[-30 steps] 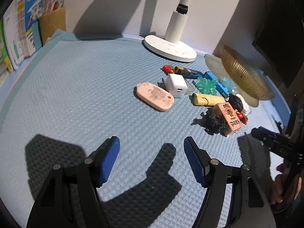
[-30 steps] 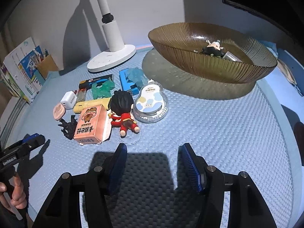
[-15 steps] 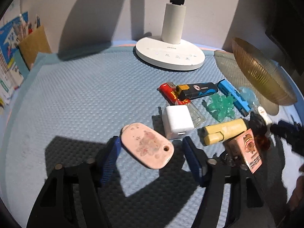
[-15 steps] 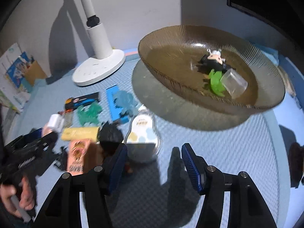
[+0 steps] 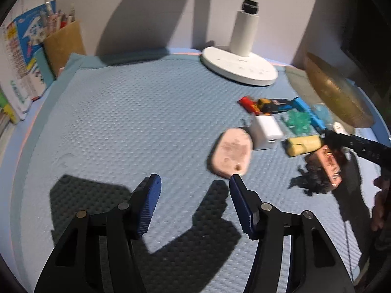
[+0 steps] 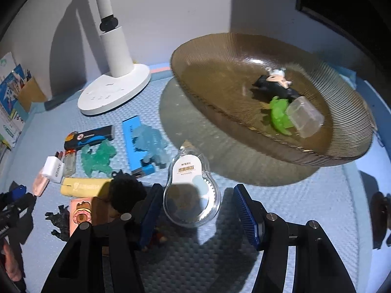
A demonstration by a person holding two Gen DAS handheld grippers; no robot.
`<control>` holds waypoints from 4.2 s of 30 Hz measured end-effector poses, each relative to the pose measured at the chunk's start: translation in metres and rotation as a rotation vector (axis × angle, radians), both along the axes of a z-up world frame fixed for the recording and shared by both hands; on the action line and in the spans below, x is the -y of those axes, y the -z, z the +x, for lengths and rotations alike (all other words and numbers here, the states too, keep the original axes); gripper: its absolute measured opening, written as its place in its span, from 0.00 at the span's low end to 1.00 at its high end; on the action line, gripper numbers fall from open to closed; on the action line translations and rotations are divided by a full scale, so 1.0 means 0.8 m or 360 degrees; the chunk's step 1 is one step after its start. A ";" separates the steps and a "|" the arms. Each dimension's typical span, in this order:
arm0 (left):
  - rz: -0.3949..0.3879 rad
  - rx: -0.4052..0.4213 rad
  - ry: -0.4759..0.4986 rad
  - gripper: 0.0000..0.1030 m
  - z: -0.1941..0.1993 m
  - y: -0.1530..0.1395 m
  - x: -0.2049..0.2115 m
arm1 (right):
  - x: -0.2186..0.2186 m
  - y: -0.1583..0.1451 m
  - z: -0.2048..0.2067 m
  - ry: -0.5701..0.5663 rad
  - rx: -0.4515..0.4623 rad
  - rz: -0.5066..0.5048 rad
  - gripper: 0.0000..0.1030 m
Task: Organize rigid objects
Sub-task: 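Grasp the pink remote with the left gripper while the right gripper grasps the tape dispenser, then carry the remote and tape dispenser over the amber bowl and release them, then move both tools back toward the remaining items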
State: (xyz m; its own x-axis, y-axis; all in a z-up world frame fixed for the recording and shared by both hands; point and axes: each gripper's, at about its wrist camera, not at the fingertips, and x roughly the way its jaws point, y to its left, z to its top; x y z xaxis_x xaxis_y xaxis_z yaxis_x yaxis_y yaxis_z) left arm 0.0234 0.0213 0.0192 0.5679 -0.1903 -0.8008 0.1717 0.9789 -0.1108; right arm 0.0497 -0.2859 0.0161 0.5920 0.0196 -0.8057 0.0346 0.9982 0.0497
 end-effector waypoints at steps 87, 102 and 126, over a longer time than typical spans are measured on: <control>-0.0183 0.0364 0.0328 0.75 0.015 -0.149 0.187 | 0.191 -0.136 -0.071 0.0335 0.0195 0.0046 0.60; -0.0175 0.0087 -0.0229 0.75 -0.052 -0.019 -0.002 | 0.058 -0.015 -0.094 -0.0013 0.0125 0.0349 0.63; -0.0085 0.0092 -0.0123 0.77 -0.052 0.004 0.017 | 0.027 0.014 -0.088 -0.0096 0.0115 0.0225 0.76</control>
